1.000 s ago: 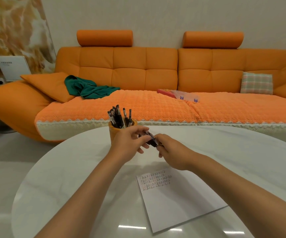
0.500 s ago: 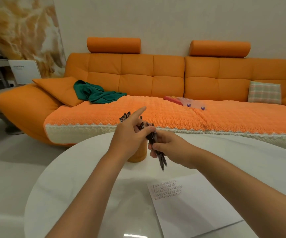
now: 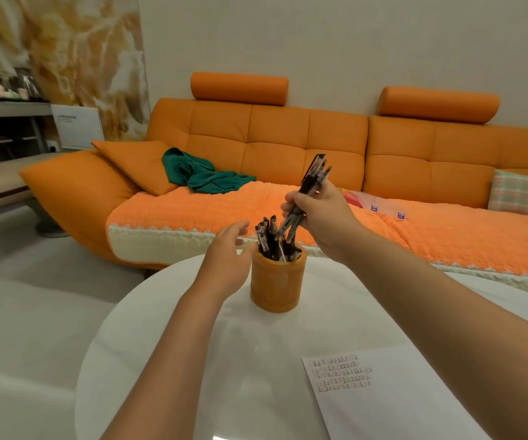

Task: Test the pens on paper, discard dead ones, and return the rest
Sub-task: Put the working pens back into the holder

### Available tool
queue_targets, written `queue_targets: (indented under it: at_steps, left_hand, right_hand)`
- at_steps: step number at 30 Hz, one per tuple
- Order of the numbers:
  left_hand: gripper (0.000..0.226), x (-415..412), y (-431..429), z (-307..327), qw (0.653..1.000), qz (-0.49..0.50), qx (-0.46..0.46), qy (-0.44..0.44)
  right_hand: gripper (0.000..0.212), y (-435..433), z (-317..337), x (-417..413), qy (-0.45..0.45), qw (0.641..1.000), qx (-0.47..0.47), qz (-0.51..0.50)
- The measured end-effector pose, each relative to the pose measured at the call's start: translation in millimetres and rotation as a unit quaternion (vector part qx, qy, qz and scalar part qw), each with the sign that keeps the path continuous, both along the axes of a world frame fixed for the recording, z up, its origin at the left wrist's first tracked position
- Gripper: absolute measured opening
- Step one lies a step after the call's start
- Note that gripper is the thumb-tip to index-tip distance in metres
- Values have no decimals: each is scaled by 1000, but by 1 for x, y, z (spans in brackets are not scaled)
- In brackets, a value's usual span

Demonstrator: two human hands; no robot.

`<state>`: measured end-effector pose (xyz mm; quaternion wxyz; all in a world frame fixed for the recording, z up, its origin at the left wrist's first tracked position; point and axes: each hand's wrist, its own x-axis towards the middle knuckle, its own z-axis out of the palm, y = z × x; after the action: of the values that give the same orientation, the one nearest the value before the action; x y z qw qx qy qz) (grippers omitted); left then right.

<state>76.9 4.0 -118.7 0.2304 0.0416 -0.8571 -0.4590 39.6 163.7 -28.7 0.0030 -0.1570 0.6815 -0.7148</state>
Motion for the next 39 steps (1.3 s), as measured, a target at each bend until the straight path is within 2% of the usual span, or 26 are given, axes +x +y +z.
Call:
queue_targets:
  at_steps: [5,7,15,21,29,36,39]
  left_hand:
    - [71,-6,4,-7,997,-56,5,-56]
    - [72,-7,6,-9,996,-63,17,-61]
    - [52,-13,7,-10,997,-56,37,-43]
    - [45,-13,13,-8,997,-48,41,-37]
    - [46,-14,13,-5,997,-37,66,-2]
    - [51,-10,14,-5,998,-34,54,5]
    - [50,-10,13,-2,997,-30,62,22]
  right_hand:
    - [20,-21,-19,-12,6,996,73,-40]
    - [20,-24,-24,-15,9,993,100,-58]
    - [26,-22,-30,-18,35,978,206,-14]
    - [21,-20,-28,-20,66,942,330,-7]
    - [18,-19,-23,-21,99,929,355,15]
    - [30,-22,-28,-26,139,871,472,-4]
    - [38,-19,-31,-25,139,907,398,-8]
